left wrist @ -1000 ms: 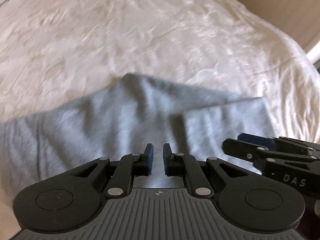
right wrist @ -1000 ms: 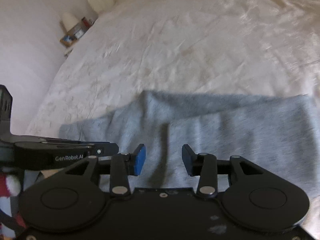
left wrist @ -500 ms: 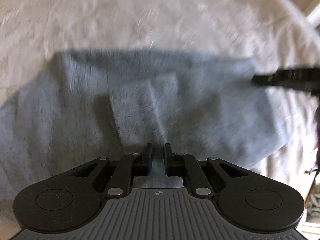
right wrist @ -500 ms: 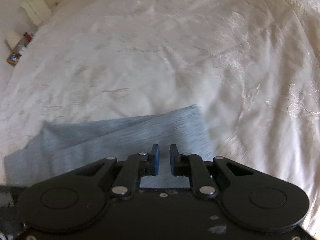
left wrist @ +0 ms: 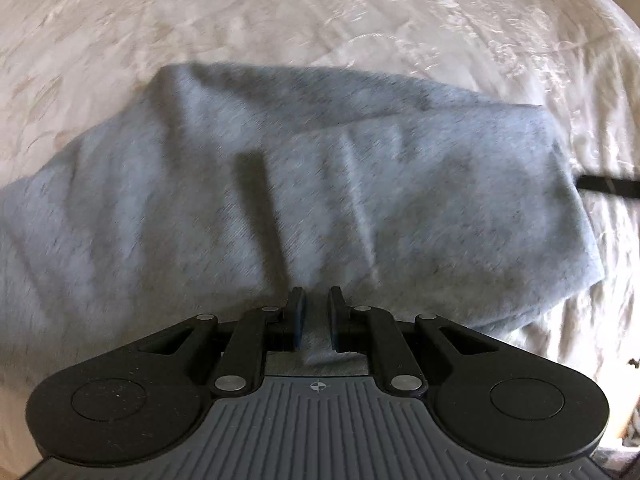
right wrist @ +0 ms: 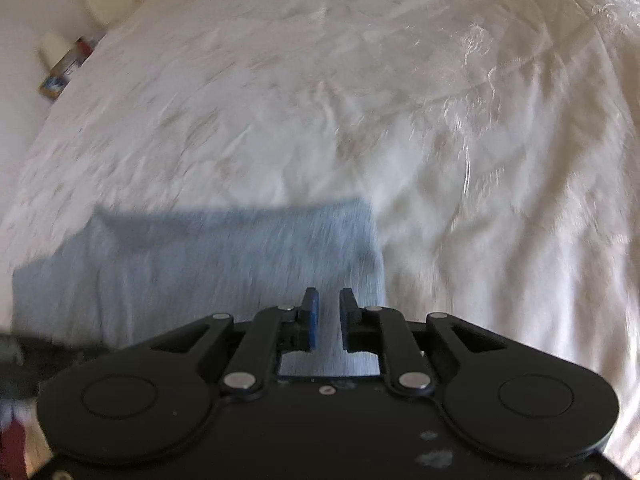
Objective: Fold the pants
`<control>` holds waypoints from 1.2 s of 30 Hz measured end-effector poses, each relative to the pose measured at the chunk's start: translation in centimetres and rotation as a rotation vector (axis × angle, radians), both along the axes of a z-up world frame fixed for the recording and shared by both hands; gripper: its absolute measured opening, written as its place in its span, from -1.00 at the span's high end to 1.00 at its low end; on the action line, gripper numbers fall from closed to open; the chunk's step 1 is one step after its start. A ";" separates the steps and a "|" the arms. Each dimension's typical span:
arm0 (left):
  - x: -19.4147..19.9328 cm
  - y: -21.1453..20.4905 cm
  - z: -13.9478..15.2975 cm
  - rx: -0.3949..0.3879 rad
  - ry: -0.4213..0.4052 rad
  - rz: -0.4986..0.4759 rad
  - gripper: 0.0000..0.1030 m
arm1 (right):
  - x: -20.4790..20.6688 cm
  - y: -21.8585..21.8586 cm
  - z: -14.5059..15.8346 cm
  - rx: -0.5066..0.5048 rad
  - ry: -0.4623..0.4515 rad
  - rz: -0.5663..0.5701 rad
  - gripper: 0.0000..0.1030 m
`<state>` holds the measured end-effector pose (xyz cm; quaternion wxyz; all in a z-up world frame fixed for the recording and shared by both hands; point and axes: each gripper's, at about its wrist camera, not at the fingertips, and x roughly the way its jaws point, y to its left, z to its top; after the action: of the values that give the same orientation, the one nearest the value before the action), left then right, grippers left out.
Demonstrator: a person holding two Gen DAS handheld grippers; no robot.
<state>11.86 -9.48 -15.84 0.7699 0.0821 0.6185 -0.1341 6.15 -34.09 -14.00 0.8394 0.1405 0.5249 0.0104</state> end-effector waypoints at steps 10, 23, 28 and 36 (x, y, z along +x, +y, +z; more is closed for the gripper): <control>-1.3 4.2 0.0 0.035 0.018 0.092 0.65 | -5.7 1.4 -1.9 0.014 0.077 -0.021 0.70; -2.8 15.3 4.2 -0.070 -0.127 0.127 0.21 | -3.5 10.7 3.0 0.019 -0.056 0.051 0.70; -1.8 19.1 5.4 -0.077 -0.162 0.164 -0.36 | -1.9 17.5 3.2 0.034 -0.053 0.141 0.70; 1.2 24.7 3.9 -0.073 -0.162 0.239 -0.47 | 0.3 25.9 3.0 0.040 -0.046 0.243 0.68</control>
<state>13.01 15.18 -11.94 0.8303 -0.0098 0.5543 -0.0567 6.45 -8.24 -11.01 0.8409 0.0923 0.5182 0.1260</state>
